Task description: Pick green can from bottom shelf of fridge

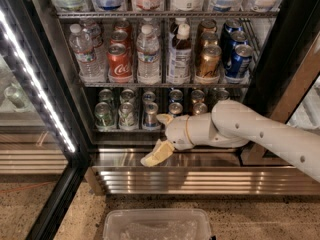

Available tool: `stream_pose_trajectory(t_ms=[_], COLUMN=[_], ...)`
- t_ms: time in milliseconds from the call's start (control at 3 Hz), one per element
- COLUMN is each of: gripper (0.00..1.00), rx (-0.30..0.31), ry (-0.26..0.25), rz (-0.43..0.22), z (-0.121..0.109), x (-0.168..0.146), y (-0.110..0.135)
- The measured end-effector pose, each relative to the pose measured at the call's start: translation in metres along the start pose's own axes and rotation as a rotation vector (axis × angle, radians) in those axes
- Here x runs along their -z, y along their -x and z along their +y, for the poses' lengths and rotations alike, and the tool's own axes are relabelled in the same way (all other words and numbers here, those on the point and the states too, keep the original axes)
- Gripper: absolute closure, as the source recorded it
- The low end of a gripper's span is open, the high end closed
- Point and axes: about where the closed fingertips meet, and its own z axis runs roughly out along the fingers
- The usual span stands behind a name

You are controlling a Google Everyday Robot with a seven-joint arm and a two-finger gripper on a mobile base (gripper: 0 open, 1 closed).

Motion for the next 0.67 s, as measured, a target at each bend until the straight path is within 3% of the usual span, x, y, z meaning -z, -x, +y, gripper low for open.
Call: stream_pose_trajectory(t_ms=[333, 667], gripper=[0.00, 0.00], rx=[-0.007, -0.001], ry=[0.007, -0.027], rz=[-0.003, -0.013], z=[0.0004, 0.0063], x=[-0.0040, -0.0042], y=[-0.0030, -0.0022])
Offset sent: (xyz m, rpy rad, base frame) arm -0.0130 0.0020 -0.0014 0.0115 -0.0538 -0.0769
